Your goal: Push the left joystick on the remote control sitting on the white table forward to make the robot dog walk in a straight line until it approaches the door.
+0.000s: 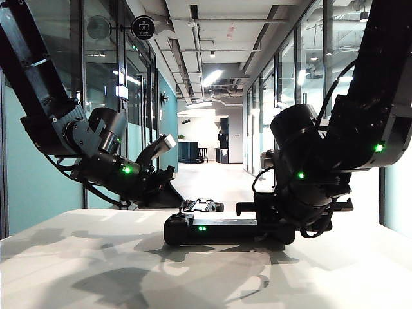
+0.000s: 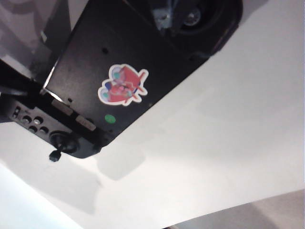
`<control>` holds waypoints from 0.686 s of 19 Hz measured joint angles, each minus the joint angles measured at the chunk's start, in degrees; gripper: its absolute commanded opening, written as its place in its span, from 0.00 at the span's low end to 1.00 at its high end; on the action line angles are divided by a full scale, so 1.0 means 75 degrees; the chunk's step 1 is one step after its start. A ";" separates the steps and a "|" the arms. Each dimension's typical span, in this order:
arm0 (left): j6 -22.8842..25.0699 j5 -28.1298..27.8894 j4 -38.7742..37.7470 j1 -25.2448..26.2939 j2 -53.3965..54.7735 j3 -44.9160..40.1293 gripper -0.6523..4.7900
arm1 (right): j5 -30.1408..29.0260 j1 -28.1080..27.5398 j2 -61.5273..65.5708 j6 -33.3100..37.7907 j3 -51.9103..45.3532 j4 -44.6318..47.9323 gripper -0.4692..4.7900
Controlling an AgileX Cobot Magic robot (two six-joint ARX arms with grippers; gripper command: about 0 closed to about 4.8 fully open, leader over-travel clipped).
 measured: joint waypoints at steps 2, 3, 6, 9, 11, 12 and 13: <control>0.0000 -0.0149 -0.0012 -0.0009 0.0015 0.0000 0.11 | 0.0003 0.0000 0.0000 0.0000 0.0000 0.0000 0.47; 0.0000 -0.0280 0.0006 -0.0017 0.0015 0.0003 0.11 | 0.0003 0.0000 0.0000 0.0000 0.0000 0.0000 0.47; 0.0000 -0.0463 0.0047 -0.0020 0.0015 0.0000 0.11 | 0.0000 0.0000 0.0000 0.0000 0.0000 0.0003 0.47; 0.0000 -0.0574 0.0087 -0.0020 0.0020 0.0000 0.11 | -0.0003 0.0000 0.0000 0.0000 0.0000 0.0003 0.47; 0.0000 -0.0589 0.0131 -0.0020 0.0026 0.0000 0.11 | -0.0003 0.0000 0.0000 0.0000 0.0000 0.0017 0.47; 0.0000 -0.0592 0.0134 -0.0020 0.0026 0.0000 0.11 | -0.0003 0.0000 0.0000 0.0000 0.0000 0.0023 0.47; 0.0000 -0.0592 0.0134 -0.0020 0.0026 0.0000 0.11 | -0.0003 0.0000 0.0000 0.0000 0.0000 0.0032 0.47</control>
